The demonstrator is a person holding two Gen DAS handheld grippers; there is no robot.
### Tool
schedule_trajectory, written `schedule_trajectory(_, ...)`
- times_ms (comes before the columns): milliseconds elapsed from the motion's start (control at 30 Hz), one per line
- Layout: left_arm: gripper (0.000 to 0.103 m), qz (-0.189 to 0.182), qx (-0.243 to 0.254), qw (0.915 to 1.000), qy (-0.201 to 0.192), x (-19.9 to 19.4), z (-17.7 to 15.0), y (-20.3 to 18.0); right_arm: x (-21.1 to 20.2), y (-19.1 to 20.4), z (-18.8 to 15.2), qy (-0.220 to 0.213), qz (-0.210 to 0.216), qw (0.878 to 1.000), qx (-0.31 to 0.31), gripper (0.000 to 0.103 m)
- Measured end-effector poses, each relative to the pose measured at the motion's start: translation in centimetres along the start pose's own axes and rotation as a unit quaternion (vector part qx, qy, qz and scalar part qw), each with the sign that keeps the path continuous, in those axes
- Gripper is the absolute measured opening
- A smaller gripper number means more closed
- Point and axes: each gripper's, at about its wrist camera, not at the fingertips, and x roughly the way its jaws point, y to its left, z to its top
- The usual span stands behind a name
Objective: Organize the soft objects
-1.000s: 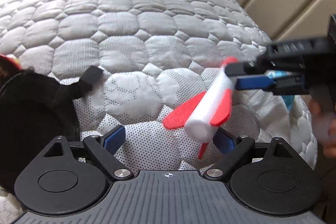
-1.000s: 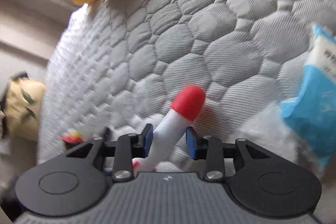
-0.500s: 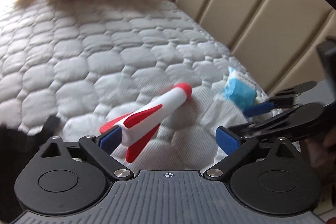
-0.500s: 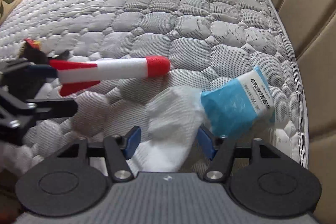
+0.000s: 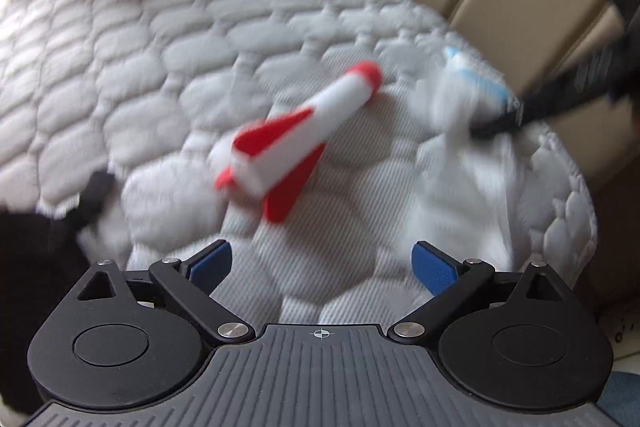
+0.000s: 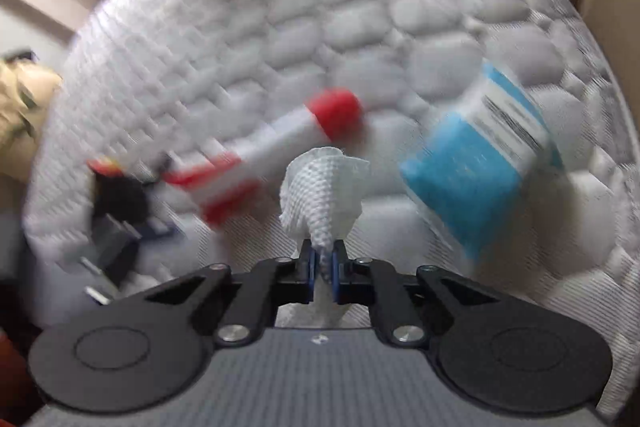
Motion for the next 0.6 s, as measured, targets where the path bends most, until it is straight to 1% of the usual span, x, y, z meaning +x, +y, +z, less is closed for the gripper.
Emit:
schedule_trajectory(33,0.099,0.001,-0.016,0.9999,0.006,0.1,-0.2,0.5,-0.4,0.9,1.1,-0.021,0.033,0.999,0.009,0.009)
schedule_trajectory(67,0.099,0.002,-0.034,0.9994,0.009,0.2,-0.3,0.9,-0.3,1.8,2.0,-0.042,0.052,0.998,0.005,0.009)
schedule_trajectory(167,0.099,-0.007,-0.086,0.9962,0.011,0.1,-0.1,2.1,0.2,4.7,4.4,-0.104,0.093,0.990,-0.024,0.010)
schedule_trajectory(200,0.099,-0.011,-0.095,0.9953,0.009,0.0,0.1,2.4,1.1,5.7,4.7,-0.112,0.081,0.989,-0.050,0.010)
schedule_trajectory(233,0.099,-0.015,-0.105,0.9944,0.007,-0.1,0.2,2.7,2.7,6.7,4.6,-0.106,0.044,0.989,-0.093,0.010)
schedule_trajectory(333,0.099,-0.024,-0.114,0.9932,-0.012,-1.2,0.9,3.3,7.3,7.0,3.4,-0.045,-0.028,0.987,-0.153,0.010)
schedule_trajectory(367,0.099,-0.030,-0.115,0.9927,-0.019,-1.7,1.2,3.6,8.1,6.5,2.8,-0.027,-0.041,0.987,-0.154,0.010)
schedule_trajectory(400,0.099,-0.036,-0.118,0.9920,-0.026,-2.1,1.4,3.8,8.1,5.7,2.1,-0.021,-0.049,0.988,-0.147,0.010)
schedule_trajectory(500,0.100,-0.058,-0.129,0.9890,-0.042,-2.5,2.1,4.2,7.0,3.3,0.4,-0.016,-0.070,0.991,-0.112,0.011)
schedule_trajectory(600,0.100,-0.073,-0.126,0.9885,-0.041,-1.2,3.3,3.3,5.9,0.8,-0.7,-0.005,-0.085,0.994,-0.065,0.012)
